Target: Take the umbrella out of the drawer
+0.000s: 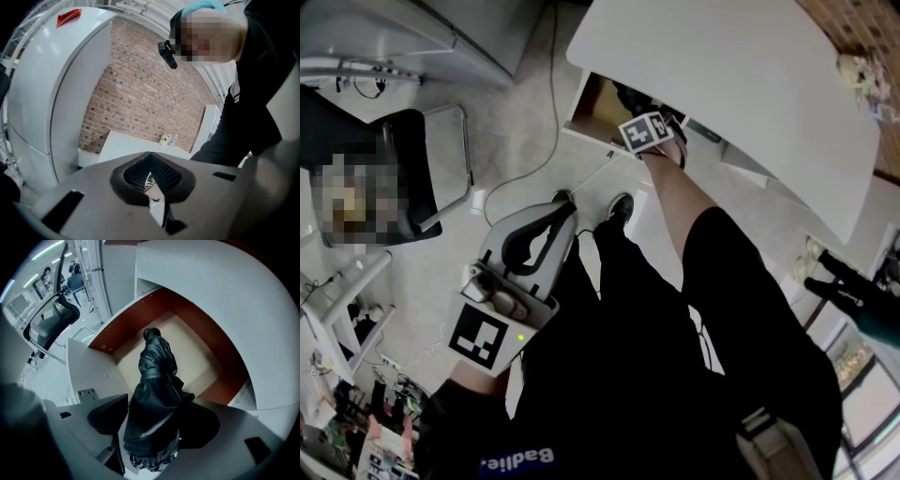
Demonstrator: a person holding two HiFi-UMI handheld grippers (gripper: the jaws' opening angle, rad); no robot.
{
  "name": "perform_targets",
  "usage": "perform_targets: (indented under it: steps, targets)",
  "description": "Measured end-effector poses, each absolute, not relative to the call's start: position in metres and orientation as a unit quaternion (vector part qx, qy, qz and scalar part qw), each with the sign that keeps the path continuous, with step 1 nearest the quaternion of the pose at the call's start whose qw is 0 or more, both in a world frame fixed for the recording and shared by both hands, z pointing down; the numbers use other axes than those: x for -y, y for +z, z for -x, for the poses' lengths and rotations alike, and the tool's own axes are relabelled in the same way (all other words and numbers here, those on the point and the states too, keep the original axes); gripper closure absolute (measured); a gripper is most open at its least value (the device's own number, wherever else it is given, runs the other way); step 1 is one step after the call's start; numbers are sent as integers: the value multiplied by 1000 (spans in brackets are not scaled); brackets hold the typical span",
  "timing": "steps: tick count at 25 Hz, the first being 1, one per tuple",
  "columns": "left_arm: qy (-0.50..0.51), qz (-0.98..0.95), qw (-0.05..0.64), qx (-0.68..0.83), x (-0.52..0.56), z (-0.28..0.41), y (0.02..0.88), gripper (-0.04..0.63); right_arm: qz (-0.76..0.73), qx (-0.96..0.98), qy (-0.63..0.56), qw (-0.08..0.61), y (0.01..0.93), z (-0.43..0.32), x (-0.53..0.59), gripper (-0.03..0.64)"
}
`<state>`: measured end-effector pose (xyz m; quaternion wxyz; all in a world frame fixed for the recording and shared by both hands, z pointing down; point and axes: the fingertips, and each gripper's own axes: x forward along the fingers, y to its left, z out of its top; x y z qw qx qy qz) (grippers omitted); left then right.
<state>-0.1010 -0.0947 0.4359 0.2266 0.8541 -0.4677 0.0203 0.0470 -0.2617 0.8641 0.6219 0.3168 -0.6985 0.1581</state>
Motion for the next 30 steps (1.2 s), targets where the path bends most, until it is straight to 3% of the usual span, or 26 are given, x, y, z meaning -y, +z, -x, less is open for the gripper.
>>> perform_targets:
  steps: [14,30]
  targets:
    - [18,-848,245,469,94,115,453,597,-302,621,121,713,895,-58,271,308]
    - [-13,-844,242,479,84,122,440,597,-253,658,160,691,874,-54,259,362]
